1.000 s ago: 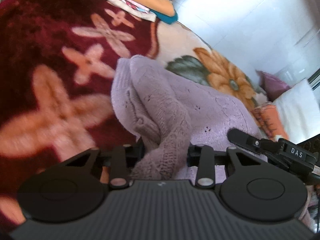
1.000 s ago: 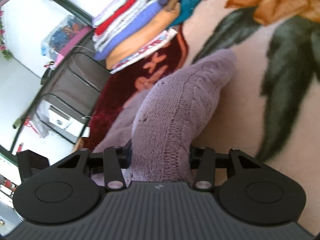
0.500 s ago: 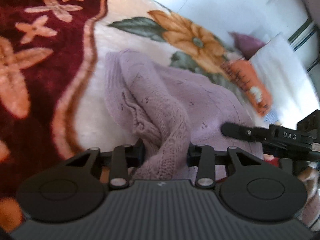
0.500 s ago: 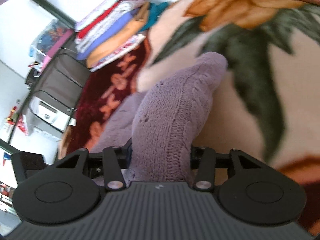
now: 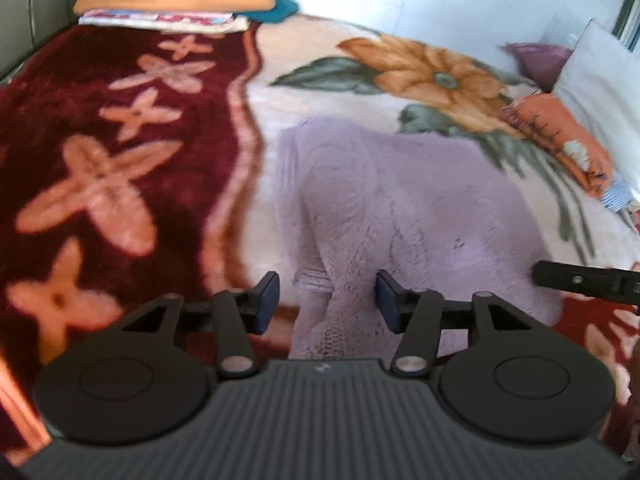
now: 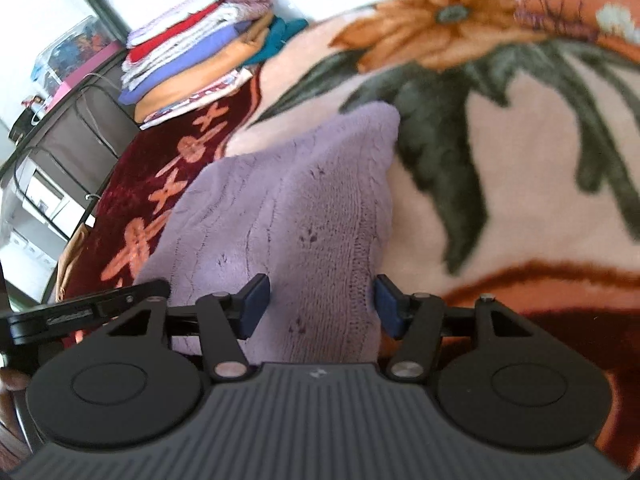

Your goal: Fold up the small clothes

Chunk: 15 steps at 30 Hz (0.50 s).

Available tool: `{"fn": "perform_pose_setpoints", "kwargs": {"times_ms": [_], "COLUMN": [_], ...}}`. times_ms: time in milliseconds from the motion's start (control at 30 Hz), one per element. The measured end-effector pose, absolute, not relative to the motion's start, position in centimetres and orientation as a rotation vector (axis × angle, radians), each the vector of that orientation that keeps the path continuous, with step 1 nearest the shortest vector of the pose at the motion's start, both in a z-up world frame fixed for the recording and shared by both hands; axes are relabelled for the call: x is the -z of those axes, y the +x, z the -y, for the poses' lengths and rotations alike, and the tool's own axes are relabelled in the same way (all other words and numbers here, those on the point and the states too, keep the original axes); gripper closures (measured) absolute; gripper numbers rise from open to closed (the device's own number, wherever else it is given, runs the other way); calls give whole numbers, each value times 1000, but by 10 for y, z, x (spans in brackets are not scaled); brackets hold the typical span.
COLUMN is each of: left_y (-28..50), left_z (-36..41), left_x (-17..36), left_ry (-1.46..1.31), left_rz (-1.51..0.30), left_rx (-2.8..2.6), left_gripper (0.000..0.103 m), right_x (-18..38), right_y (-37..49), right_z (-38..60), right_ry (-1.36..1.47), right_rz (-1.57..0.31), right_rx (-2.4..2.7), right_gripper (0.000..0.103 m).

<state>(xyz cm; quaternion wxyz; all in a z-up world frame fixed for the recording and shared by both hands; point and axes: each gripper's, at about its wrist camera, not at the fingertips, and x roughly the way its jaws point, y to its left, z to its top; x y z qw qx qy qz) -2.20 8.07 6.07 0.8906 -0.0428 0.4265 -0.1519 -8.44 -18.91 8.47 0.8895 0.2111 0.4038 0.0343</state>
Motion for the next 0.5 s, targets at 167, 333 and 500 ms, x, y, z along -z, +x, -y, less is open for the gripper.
{"fn": "perform_pose_setpoints", "kwargs": {"times_ms": [167, 333, 500], "left_y": [-18, -27, -47], "left_z": [-87, -85, -72], "left_x": [-46, -51, -63], "left_ry": [-142, -163, -113], "left_rz": [-905, -893, -883], "left_rx": [271, 240, 209], "left_gripper": [30, 31, 34], "right_x": [-63, -55, -71], "right_y": [-81, -78, -92], "right_z": [174, 173, 164], "right_ry": [367, 393, 333], "right_rz": [-859, -849, -803], "right_rx": [-38, -27, 7], "right_gripper": [37, 34, 27]}}
